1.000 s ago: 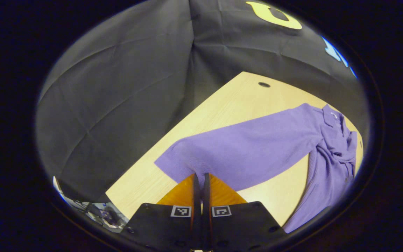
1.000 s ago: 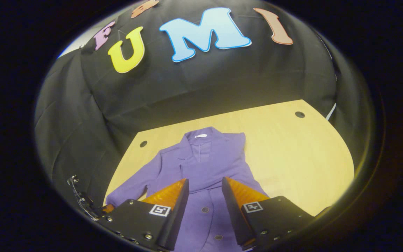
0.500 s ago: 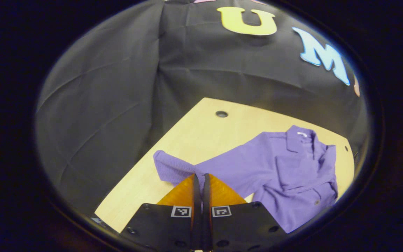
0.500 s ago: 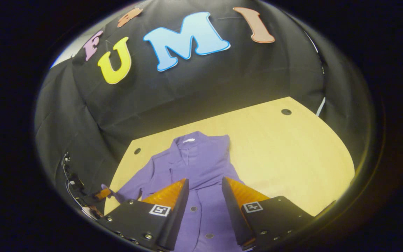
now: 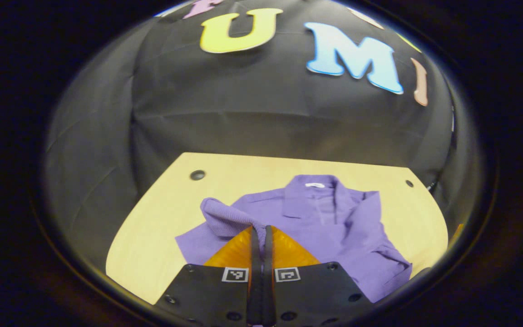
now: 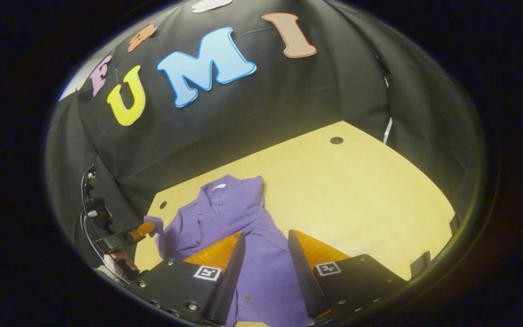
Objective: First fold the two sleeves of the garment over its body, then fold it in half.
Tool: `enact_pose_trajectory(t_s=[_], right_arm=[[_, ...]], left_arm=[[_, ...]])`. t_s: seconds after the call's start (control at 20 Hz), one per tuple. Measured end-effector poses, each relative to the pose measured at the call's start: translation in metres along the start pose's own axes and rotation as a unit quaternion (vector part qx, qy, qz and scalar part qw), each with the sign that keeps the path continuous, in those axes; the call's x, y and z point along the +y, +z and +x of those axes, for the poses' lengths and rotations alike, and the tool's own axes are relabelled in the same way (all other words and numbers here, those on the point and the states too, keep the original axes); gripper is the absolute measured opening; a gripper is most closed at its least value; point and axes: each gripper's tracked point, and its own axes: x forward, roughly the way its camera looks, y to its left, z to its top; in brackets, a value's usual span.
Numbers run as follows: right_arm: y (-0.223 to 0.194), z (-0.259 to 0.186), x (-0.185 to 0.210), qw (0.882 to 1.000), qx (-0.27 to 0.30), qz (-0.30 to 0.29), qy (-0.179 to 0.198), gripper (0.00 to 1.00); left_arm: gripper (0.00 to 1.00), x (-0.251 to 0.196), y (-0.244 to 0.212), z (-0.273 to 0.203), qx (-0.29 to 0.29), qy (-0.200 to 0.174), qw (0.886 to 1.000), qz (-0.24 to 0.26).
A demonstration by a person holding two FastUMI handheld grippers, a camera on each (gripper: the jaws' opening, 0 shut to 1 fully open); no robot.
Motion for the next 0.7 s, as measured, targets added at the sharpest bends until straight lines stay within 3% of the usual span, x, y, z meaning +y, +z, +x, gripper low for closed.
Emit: enact_pose_trajectory(t_s=[0.4,0.7], right_arm=[[-0.006,-0.021,-0.049,0.999,0.002,0.027,-0.028,0.60],[-0.004,-0.031,-0.078,0.998,0.003,0.041,-0.047,0.60]], left_arm=[[0.07,-0.154,0.002,0.024,0.005,-0.094,0.995,0.044],[0.07,-0.229,-0.020,0.040,0.024,-0.133,0.987,0.088]])
